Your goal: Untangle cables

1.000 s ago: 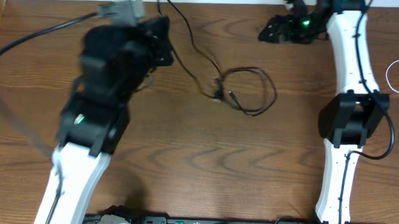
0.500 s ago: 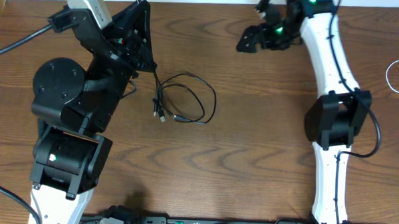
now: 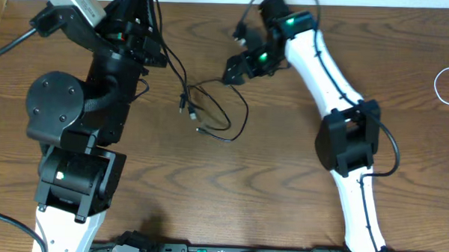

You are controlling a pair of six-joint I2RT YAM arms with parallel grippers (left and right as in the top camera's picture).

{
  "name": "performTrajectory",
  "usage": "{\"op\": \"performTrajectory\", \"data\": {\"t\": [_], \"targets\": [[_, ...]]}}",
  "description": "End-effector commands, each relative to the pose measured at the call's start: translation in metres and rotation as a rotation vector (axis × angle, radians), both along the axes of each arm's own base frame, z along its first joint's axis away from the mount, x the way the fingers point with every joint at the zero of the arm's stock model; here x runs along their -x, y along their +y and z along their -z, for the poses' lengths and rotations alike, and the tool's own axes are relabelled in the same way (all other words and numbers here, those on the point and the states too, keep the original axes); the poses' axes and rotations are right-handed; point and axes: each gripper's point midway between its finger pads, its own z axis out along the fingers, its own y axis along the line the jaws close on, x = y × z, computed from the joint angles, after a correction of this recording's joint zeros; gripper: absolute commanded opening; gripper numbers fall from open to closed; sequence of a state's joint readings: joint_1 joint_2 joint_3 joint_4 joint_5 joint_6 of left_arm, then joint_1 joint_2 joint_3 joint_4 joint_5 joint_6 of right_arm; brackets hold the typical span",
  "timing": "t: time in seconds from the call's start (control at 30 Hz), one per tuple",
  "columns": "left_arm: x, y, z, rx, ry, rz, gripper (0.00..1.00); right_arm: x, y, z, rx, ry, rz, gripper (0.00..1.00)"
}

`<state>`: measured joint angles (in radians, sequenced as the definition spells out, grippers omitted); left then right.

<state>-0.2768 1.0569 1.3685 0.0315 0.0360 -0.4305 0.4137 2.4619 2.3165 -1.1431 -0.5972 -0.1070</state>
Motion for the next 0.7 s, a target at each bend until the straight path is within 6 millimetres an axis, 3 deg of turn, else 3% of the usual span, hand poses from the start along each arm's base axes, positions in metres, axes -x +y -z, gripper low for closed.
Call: {"op": "performTrajectory", "data": {"t": [0.0,0.3,0.5,0.67], "targets": [[0.008,0.009,-0.016,0.041,-0.045,-0.026,0.07,0.012,0.02,-0.007,-0.029,-0.027,-0.042,0.99],[0.024,0.013,-0.033,0.059,-0.104,-0.025,0.07,0.039,0.061,0.022,-0.042,-0.076,-0.173,0.96],[0.033,0.016,-0.039,0.083,-0.123,-0.019,0.07,0.035,0.093,0.022,-0.111,-0.175,-0.202,0.94],[0.039,0.017,-0.043,0.1,-0.131,-0.012,0.07,0.042,0.122,0.009,-0.213,-0.229,-0.261,0.91]]}}
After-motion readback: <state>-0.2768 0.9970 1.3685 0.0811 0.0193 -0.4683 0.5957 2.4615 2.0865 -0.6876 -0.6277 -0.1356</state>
